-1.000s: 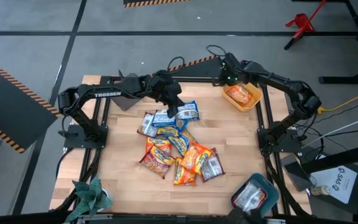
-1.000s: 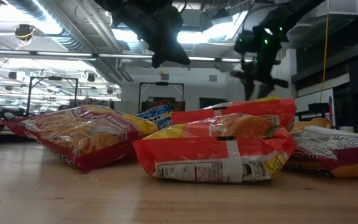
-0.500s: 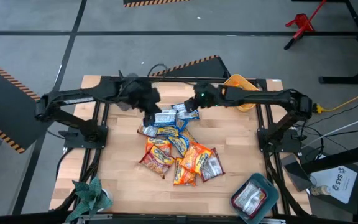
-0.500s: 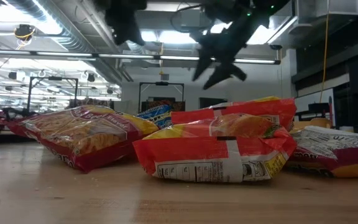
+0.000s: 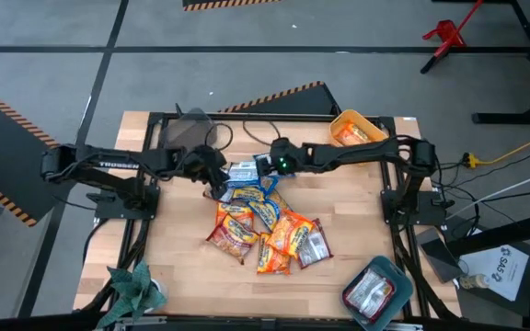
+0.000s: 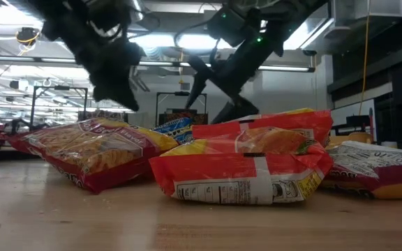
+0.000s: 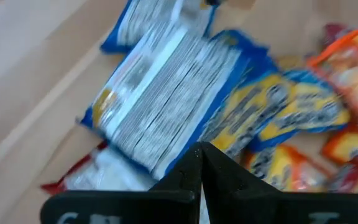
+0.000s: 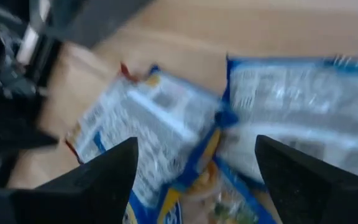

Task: Sort Maruchan noodles
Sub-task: Put the blue noodle pack into the black bin

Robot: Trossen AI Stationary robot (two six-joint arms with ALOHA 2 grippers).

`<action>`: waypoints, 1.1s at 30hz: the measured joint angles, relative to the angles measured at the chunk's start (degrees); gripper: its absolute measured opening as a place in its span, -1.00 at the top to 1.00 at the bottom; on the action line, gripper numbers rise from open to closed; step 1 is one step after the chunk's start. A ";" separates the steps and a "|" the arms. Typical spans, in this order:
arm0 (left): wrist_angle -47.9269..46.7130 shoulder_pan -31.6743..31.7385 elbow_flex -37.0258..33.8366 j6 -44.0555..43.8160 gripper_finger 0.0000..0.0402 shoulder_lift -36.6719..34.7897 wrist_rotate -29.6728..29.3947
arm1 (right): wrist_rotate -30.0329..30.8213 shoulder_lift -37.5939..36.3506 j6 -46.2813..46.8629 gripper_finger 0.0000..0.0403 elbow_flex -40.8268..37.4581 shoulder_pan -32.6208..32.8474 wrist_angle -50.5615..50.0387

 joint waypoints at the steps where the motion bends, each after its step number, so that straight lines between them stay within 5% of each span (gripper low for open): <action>1: 0.02 -0.04 -0.90 -0.56 1.00 0.00 -0.38 | -0.22 0.68 0.38 -0.53 0.00 0.49 0.25; 14: 10.75 -0.04 -10.91 -5.77 1.00 1.45 -3.07 | -1.93 3.37 3.21 -0.48 -0.04 1.53 5.08; 33: 22.78 -0.04 -11.26 -6.94 1.00 10.64 0.30 | 1.46 6.52 6.30 -0.48 0.02 1.84 7.07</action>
